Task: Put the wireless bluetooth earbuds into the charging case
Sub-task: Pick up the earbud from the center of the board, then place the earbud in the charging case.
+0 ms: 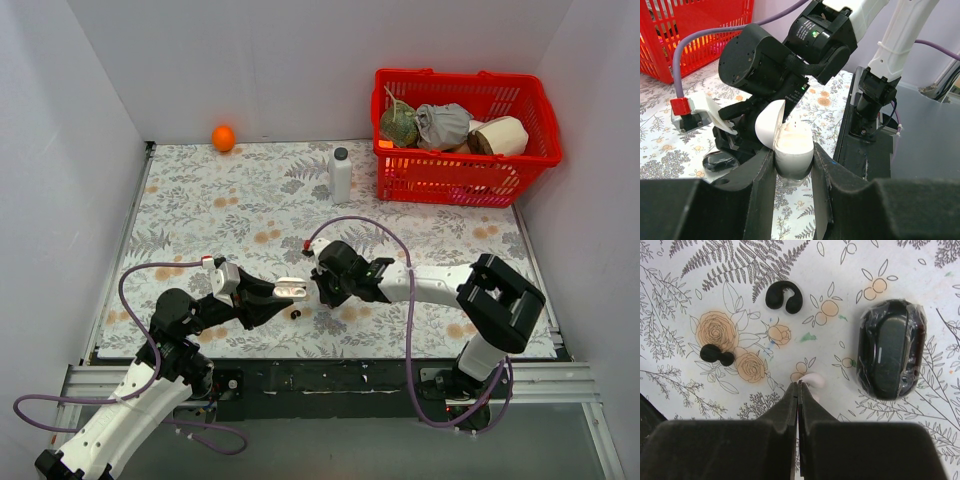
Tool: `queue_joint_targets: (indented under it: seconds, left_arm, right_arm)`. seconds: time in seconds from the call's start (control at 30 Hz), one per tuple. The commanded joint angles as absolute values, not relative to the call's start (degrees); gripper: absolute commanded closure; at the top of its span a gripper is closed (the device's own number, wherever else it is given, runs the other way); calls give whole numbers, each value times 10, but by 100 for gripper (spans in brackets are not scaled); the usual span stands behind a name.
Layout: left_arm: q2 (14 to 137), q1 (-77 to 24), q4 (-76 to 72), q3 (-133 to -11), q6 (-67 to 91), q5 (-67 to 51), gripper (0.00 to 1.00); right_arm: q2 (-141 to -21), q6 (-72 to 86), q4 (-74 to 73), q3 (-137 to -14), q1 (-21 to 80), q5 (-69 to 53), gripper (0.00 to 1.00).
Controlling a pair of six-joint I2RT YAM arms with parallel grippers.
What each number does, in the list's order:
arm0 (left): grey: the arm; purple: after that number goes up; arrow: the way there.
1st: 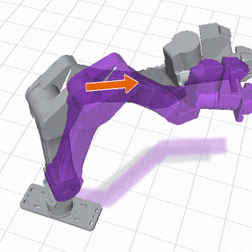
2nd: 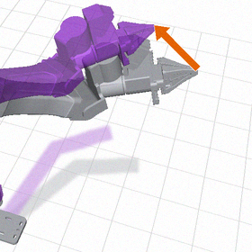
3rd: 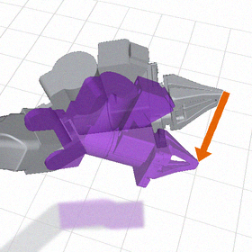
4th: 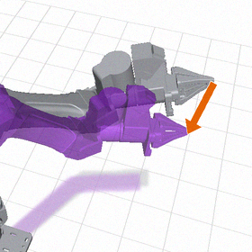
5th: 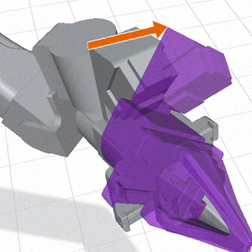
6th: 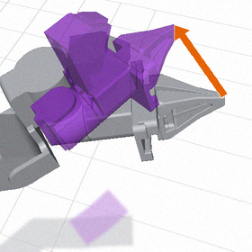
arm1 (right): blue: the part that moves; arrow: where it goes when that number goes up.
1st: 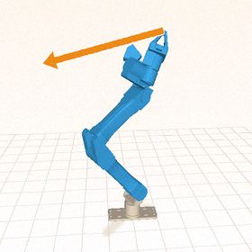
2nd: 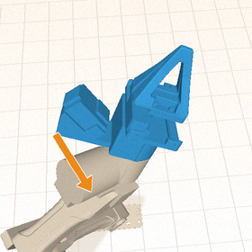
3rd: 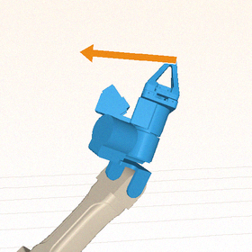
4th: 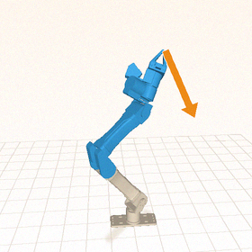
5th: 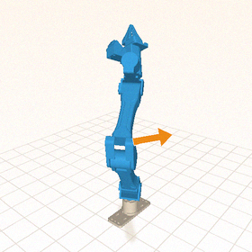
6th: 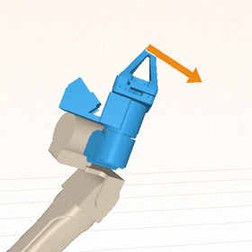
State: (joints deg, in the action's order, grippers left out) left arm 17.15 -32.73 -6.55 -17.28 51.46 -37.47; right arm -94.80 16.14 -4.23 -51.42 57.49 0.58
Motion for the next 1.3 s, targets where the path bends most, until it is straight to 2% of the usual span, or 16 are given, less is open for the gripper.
queue_joint_targets:
  seconds: [0.0,0.27,0.6,0.73,0.8,0.9,1.07,1.27]
  left_arm:
    - [169,-327,-76,-172,518,-374,100]
    - [171,-327,-90,-174,522,-372,100]
    - [190,-328,-144,-183,526,-355,100]
    - [224,-327,-191,-184,547,-368,100]
    - [246,-327,-227,-184,554,-384,100]
    - [283,-328,-257,-194,556,-413,100]
    - [345,-328,-288,-220,562,-472,100]
    - [410,-328,-323,-246,579,-558,100]
  right_arm:
    - [-903,150,-66,-491,566,24,99]
    - [-801,155,-57,-496,523,-92,99]
    - [-664,188,-52,-515,361,-477,99]
    - [-636,237,0,-519,344,-590,99]
    - [-621,304,89,-502,345,-646,99]
    - [-594,367,214,-473,345,-669,99]
    - [-576,429,286,-477,347,-691,99]
    - [-589,376,216,-520,370,-688,99]
